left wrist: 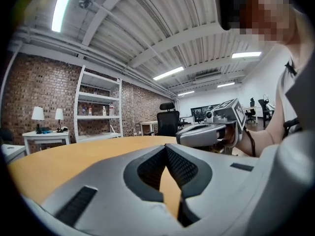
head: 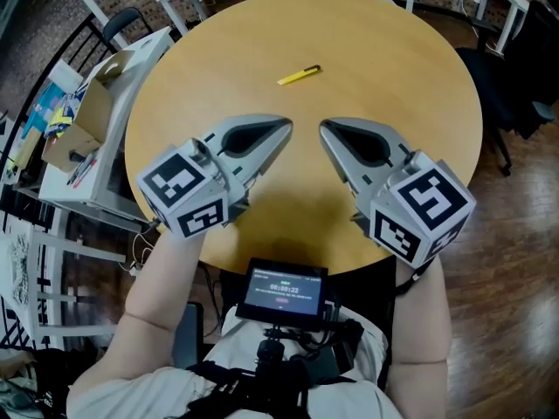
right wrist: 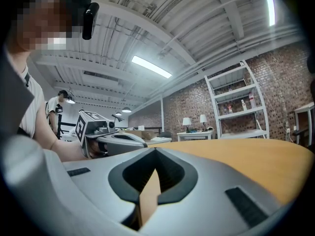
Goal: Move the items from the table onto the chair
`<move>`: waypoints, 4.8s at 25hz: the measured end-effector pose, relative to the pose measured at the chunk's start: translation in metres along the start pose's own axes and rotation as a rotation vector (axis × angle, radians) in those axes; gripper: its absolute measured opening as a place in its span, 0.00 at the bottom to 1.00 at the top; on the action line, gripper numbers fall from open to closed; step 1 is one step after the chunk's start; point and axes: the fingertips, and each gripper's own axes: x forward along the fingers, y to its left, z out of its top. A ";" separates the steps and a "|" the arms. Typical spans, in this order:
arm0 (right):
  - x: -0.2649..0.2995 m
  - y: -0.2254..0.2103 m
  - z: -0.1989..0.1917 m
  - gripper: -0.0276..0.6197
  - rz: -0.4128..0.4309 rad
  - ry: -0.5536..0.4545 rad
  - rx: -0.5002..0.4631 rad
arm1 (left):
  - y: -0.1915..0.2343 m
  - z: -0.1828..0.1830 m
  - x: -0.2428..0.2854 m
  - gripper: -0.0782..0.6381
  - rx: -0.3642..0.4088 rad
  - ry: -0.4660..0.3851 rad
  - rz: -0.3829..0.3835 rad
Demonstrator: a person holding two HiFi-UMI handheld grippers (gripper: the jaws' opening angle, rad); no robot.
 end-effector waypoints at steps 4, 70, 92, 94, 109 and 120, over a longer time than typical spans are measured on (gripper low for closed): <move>-0.001 0.001 0.002 0.05 0.003 -0.009 0.007 | 0.003 -0.007 0.000 0.14 0.074 0.056 0.017; -0.022 -0.023 -0.004 0.05 0.003 -0.059 0.040 | 0.158 -0.121 0.118 0.21 0.239 0.887 -0.090; -0.003 0.004 0.012 0.05 0.052 -0.036 0.008 | 0.042 0.018 -0.029 0.21 -0.008 -0.009 0.045; -0.004 0.009 0.017 0.05 0.057 -0.035 0.003 | 0.041 0.025 -0.039 0.21 -0.013 -0.032 0.066; 0.065 0.059 0.019 0.05 0.161 -0.063 -0.004 | 0.115 -0.016 -0.186 0.21 0.036 0.036 0.403; 0.100 0.123 0.024 0.05 0.304 -0.067 -0.037 | 0.150 -0.070 -0.314 0.21 0.075 0.250 0.665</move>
